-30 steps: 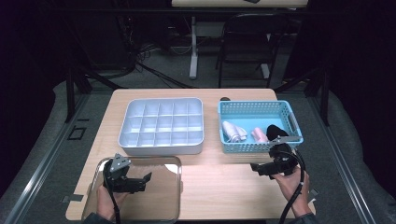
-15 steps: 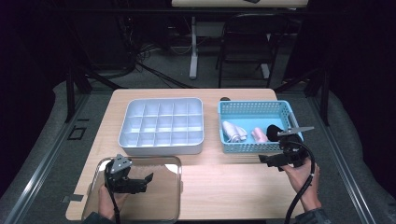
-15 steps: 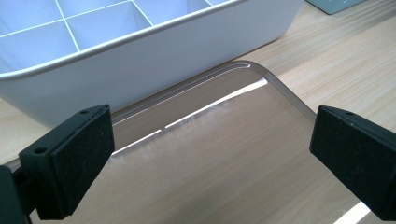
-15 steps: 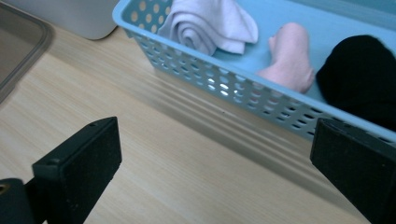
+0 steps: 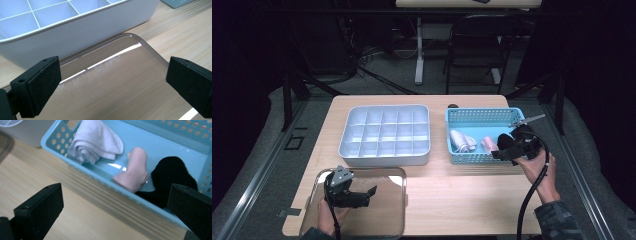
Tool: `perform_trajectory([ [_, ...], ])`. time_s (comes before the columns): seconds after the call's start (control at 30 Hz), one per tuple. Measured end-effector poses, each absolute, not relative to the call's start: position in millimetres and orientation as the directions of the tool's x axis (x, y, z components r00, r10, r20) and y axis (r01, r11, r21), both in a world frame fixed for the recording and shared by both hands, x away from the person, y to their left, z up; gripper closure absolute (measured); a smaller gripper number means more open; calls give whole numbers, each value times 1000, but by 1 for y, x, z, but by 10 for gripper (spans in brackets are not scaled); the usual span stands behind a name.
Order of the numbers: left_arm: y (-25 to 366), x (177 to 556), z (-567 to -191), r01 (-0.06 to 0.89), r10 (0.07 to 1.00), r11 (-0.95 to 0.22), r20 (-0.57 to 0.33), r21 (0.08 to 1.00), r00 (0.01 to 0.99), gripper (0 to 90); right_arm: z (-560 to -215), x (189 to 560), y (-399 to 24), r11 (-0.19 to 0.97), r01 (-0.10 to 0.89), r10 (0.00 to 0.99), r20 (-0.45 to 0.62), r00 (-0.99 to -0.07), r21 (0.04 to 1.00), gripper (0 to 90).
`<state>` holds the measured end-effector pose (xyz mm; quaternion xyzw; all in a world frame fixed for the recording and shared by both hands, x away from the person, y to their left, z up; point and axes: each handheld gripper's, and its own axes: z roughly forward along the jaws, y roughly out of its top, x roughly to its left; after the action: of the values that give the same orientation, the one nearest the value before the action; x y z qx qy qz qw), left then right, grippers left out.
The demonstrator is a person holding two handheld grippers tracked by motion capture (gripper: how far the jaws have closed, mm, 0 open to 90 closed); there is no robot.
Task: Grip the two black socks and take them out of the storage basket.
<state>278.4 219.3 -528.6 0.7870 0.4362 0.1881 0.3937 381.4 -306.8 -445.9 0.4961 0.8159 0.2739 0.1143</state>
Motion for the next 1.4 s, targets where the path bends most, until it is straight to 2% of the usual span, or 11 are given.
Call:
perform_trajectory([
  [0.33, 219, 278, -528, 537, 831, -301, -59, 788, 553, 2, -459, 428, -325, 301, 823, 909, 116, -400, 482, 56],
  [0.37, 221, 278, -527, 536, 835, -315, -39, 783, 548, 2, -462, 433, -324, 306, 829, 910, 112, -400, 468, 88],
  [0.43, 226, 280, -525, 542, 847, -282, -59, 792, 527, 2, -468, 446, -326, 315, 857, 926, 64, -371, 408, 174],
  [0.67, 221, 279, -527, 545, 838, -306, -52, 781, 544, 2, -483, 470, -328, 291, 909, 951, 14, -309, 298, 249],
  [0.77, 218, 278, -526, 539, 835, -321, -35, 779, 549, 2, -487, 474, -324, 290, 913, 952, 11, -306, 286, 255],
  [0.97, 222, 279, -526, 545, 844, -312, -36, 778, 534, 2, -495, 482, -321, 307, 928, 951, -86, -296, 212, 273],
  [1.13, 226, 279, -524, 544, 850, -298, -41, 785, 525, 2, -503, 485, -329, 268, 945, 963, -64, -260, 186, 328],
  [1.2, 225, 278, -524, 545, 851, -290, -49, 786, 523, 2, -508, 485, -328, 259, 950, 966, -53, -254, 176, 407],
  [1.23, 225, 278, -524, 545, 851, -290, -49, 786, 523, 2, -508, 485, -328, 259, 950, 966, -53, -254, 176, 407],
  [1.3, 225, 278, -524, 544, 848, -301, -41, 784, 528, 2, -510, 485, -327, 257, 953, 966, -65, -250, 160, 518],
  [1.4, 223, 278, -525, 550, 849, -303, -42, 779, 527, 2, -509, 485, -330, 248, 956, 969, -63, -241, 160, 622],
])
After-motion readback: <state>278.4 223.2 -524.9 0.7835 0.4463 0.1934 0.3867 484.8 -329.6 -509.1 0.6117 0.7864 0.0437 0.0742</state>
